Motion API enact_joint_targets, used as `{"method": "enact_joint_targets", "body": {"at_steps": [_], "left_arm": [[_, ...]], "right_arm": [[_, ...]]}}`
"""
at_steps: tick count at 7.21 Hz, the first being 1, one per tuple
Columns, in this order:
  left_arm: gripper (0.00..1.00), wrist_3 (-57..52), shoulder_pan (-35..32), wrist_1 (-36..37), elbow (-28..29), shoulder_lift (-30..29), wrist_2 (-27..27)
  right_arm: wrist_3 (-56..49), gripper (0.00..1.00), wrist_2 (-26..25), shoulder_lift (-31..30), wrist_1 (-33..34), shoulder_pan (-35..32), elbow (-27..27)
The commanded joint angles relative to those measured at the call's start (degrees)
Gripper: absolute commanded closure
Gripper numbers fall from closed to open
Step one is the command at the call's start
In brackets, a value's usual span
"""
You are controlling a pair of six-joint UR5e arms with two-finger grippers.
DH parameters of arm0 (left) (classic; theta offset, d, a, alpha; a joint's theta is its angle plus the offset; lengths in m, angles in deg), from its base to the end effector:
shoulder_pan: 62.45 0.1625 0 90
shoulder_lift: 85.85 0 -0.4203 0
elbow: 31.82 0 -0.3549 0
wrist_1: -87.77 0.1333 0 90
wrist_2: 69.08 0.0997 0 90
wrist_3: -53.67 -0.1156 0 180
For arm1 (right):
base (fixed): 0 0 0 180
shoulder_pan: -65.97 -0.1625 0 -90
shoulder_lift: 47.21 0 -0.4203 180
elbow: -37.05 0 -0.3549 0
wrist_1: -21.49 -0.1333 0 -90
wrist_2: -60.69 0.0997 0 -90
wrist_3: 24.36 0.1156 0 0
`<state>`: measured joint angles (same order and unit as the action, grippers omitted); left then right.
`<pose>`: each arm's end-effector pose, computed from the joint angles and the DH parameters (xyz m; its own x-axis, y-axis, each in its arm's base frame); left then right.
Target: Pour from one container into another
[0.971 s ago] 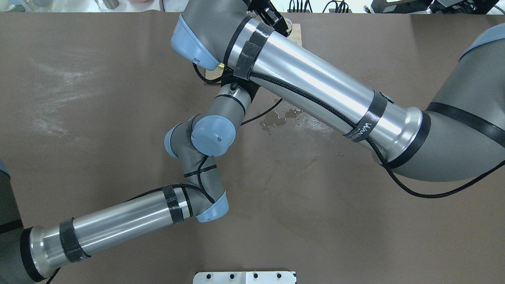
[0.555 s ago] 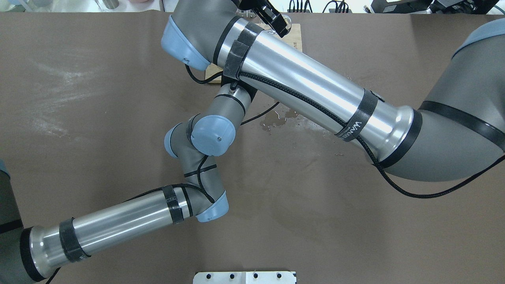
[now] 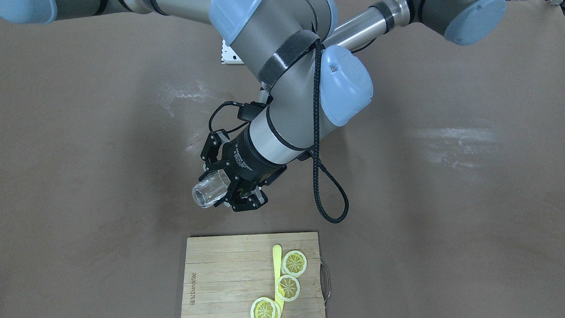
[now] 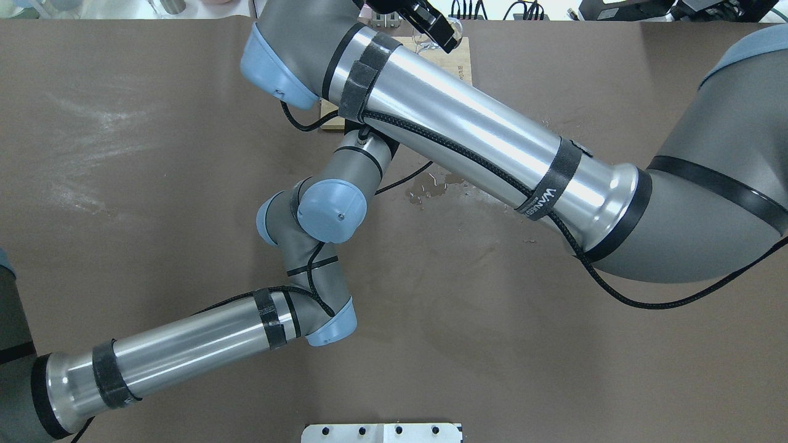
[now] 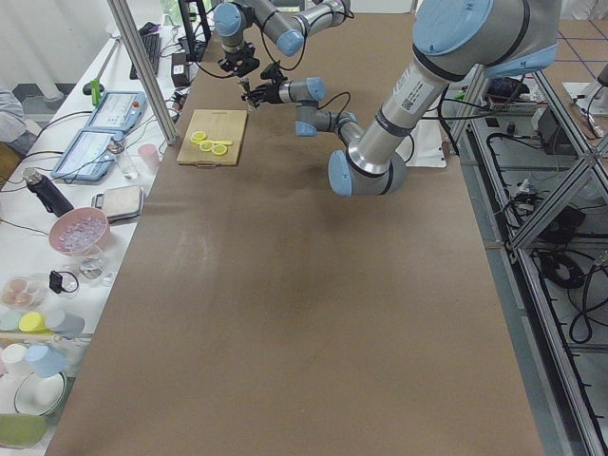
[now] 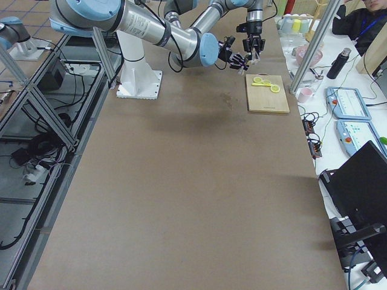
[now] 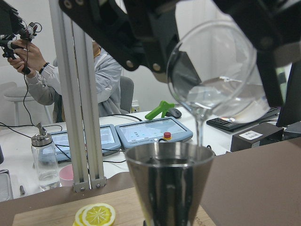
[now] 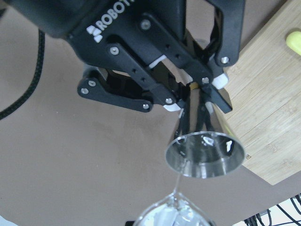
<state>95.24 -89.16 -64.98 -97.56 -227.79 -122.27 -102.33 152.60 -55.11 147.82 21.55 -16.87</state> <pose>0.5673 -0.5122 0.1564 0.6652 0.3358 -0.6669 0.5989 0.2933 0.7451 -0.4668 -0.6387 0.0620 -0.5436 -0.8244 -0.1578 0.8270 -0.5582 0.0672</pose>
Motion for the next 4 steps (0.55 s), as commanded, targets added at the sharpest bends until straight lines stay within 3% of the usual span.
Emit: {"method": "enact_joint_targets", "body": {"at_steps": [1,4], "left_arm": [[1.00,0.00,0.00,-0.01,0.00,0.00,0.02],[1.00,0.00,0.00,-0.01,0.00,0.00,0.02]], "right_arm": [[-0.34,1.00,-1.20,0.86,0.15,0.56,1.98],[-0.60,1.00,-2.44,2.18,0.06,1.52,4.26]]}}
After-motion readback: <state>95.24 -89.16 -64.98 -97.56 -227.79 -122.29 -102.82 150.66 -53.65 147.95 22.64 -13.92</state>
